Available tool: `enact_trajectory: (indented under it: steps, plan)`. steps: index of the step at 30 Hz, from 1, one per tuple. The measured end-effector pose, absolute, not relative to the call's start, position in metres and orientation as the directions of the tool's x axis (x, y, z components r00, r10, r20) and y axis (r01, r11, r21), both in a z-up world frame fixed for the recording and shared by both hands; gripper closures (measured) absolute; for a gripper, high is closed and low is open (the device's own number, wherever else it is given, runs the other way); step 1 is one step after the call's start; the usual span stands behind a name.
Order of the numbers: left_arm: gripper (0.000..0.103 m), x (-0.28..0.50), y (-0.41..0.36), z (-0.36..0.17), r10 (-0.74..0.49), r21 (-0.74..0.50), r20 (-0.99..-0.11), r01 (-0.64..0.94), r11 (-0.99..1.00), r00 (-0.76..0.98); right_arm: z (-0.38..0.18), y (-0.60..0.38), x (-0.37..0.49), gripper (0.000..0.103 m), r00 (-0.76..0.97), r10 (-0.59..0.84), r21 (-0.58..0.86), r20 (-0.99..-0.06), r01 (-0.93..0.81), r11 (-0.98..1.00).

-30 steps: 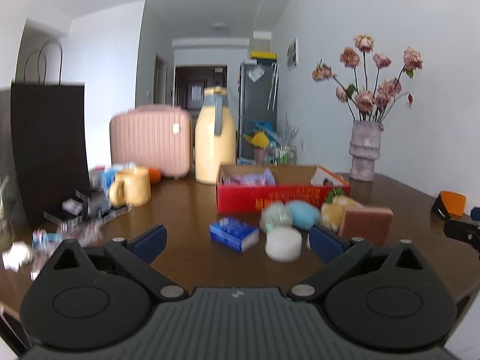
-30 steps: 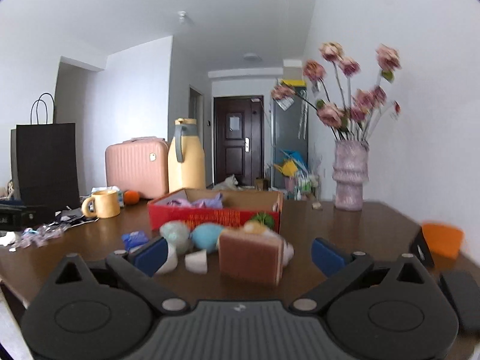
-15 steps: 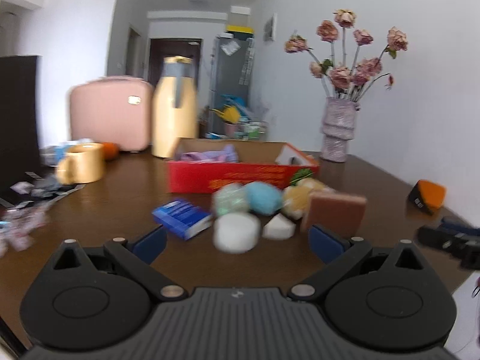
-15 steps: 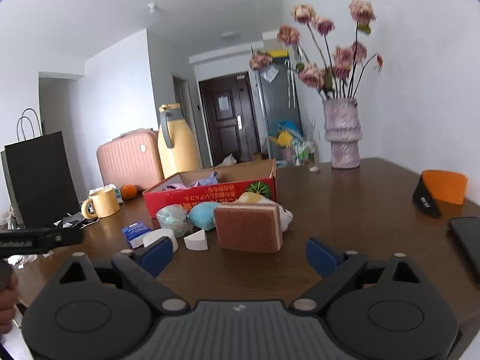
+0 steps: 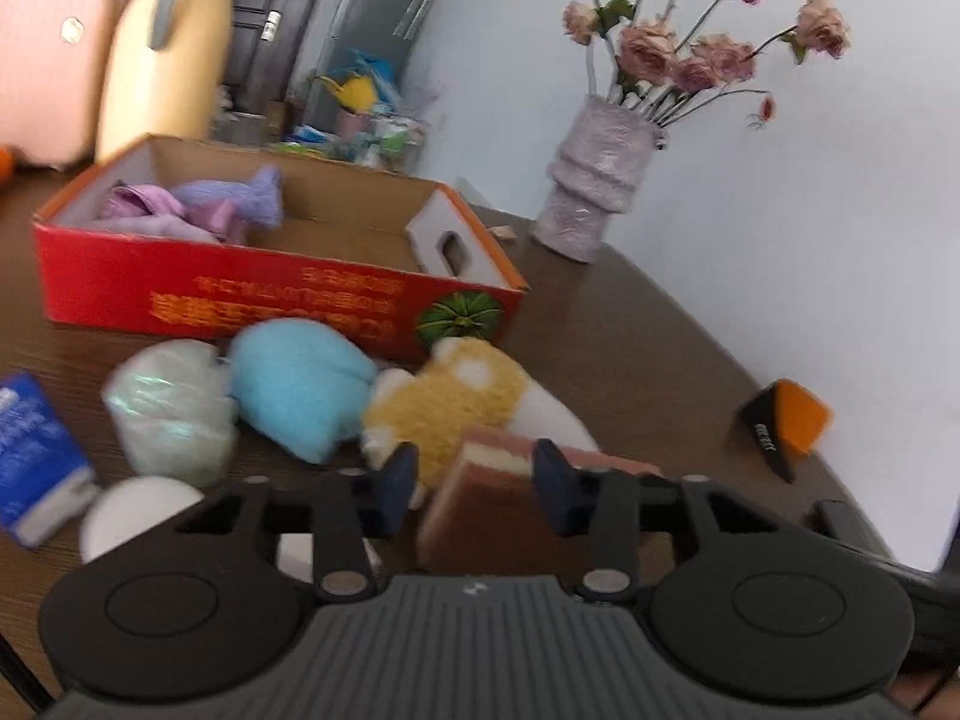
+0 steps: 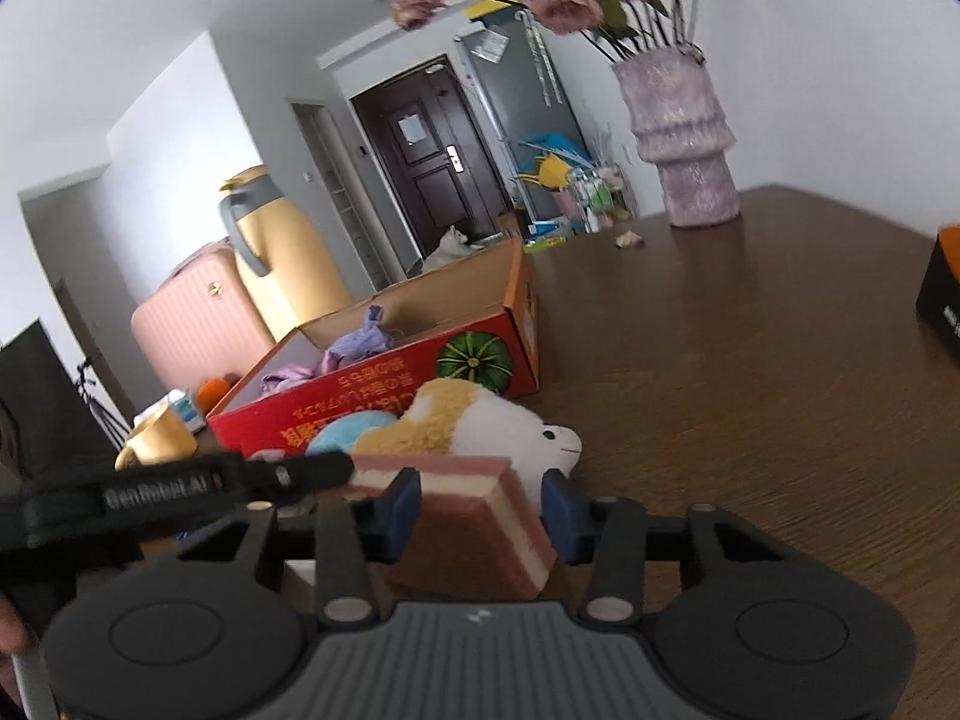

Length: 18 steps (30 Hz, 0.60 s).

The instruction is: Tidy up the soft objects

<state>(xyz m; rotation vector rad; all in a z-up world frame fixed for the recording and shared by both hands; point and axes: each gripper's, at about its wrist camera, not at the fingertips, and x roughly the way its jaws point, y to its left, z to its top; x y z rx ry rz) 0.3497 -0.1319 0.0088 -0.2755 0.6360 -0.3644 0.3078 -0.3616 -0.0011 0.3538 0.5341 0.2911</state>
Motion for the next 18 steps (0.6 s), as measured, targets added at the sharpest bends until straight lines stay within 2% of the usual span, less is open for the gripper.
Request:
enact_trajectory:
  steps: [1, 5, 10, 12, 15, 16, 17, 18]
  plan:
    - [0.076, 0.349, -0.132, 0.008, -0.432, -0.372, -0.518, 0.261, 0.891, 0.738, -0.003, -0.363, 0.31, 0.068, 0.823, 0.365, 0.415, -0.436, -0.176, 0.893]
    - [0.078, 0.325, -0.127, 0.01, -0.451, -0.387, -0.524, 0.269, 0.882, 0.723, -0.005, -0.361, 0.306, 0.073, 0.815, 0.401, 0.414, -0.419, -0.222, 0.883]
    - [0.078, 0.259, -0.105, 0.003, -0.438, -0.377, -0.517, 0.264, 0.888, 0.735, -0.004, -0.355, 0.27, 0.072, 0.775, 0.468, 0.391, -0.425, -0.309, 0.867]
    - [0.077, 0.229, -0.097, 0.001, -0.433, -0.363, -0.514, 0.27, 0.892, 0.74, -0.008, -0.349, 0.251, 0.069, 0.752, 0.499, 0.391, -0.431, -0.343, 0.854]
    - [0.074, 0.195, -0.087, -0.002, -0.431, -0.35, -0.513, 0.277, 0.895, 0.743, -0.016, -0.33, 0.223, 0.06, 0.717, 0.527, 0.354, -0.455, -0.397, 0.847]
    - [0.072, 0.188, -0.084, -0.003, -0.437, -0.359, -0.514, 0.278, 0.891, 0.738, -0.017, -0.325, 0.216, 0.056, 0.706, 0.535, 0.336, -0.463, -0.419, 0.844]
    - [0.066, 0.184, -0.081, -0.005, -0.439, -0.365, -0.515, 0.275, 0.889, 0.736, -0.019, -0.321, 0.21, 0.056, 0.691, 0.548, 0.322, -0.471, -0.444, 0.836]
    - [0.064, 0.181, -0.079, -0.008, -0.429, -0.354, -0.527, 0.269, 0.896, 0.734, -0.021, -0.319, 0.207, 0.056, 0.674, 0.563, 0.318, -0.479, -0.465, 0.827]
